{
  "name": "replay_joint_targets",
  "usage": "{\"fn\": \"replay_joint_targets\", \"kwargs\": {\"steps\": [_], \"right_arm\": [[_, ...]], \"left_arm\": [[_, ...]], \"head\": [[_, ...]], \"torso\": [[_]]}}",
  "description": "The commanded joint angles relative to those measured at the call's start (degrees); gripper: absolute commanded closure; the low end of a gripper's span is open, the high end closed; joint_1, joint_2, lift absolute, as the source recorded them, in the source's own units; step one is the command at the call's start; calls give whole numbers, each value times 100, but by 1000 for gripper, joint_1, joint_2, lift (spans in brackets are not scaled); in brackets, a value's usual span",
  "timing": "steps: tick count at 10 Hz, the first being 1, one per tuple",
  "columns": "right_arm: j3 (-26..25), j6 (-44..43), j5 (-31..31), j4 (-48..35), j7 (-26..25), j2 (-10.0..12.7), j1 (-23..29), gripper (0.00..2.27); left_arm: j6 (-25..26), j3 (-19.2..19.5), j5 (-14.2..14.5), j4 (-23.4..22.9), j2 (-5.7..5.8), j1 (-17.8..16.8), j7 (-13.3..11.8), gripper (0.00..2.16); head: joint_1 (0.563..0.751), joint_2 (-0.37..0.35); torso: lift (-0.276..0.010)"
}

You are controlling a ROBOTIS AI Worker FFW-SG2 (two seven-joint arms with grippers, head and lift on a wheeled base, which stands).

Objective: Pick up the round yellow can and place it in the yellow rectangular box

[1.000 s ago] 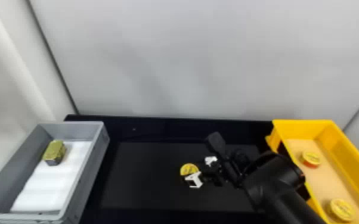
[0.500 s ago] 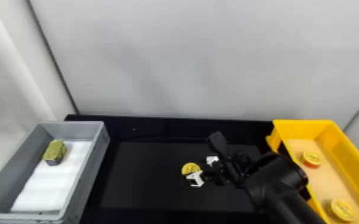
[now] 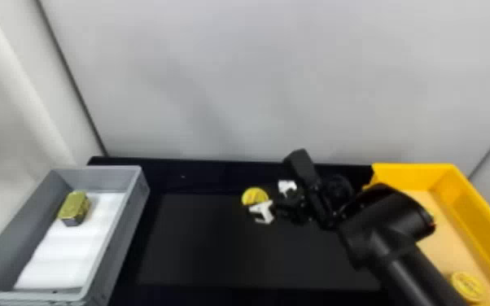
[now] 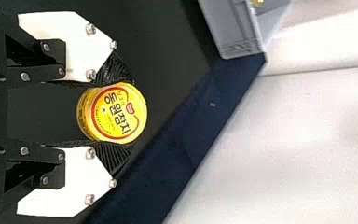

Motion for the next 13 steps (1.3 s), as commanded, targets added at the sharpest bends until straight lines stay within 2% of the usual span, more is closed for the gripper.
{"fn": "replay_joint_targets", "kwargs": {"steps": [1, 4, 6, 10, 13], "right_arm": [[-226, 285, -19, -881, -98, -57, -19, 737], [-675, 593, 236, -1830, -292, -65, -19, 737], [-1150, 663, 517, -2322, -353, -74, -28, 737], [-1730, 918, 878, -3298, -617, -250, -1, 737], [-2073, 1234, 1317, -4001, -670, -329, 298, 737]], "left_arm": [[10, 15, -2, -5, -24, 11, -6, 30], [54, 94, -2, -57, -24, 37, -23, 30], [98, 156, -2, -119, -24, 64, -32, 30], [160, 270, -2, -198, -24, 64, -67, 30], [195, 332, -2, -242, -24, 81, -85, 30]], "head": [[684, 14], [684, 14], [684, 14], [684, 14], [684, 14]], "torso": [[-55], [-55], [-55], [-55], [-55]]}}
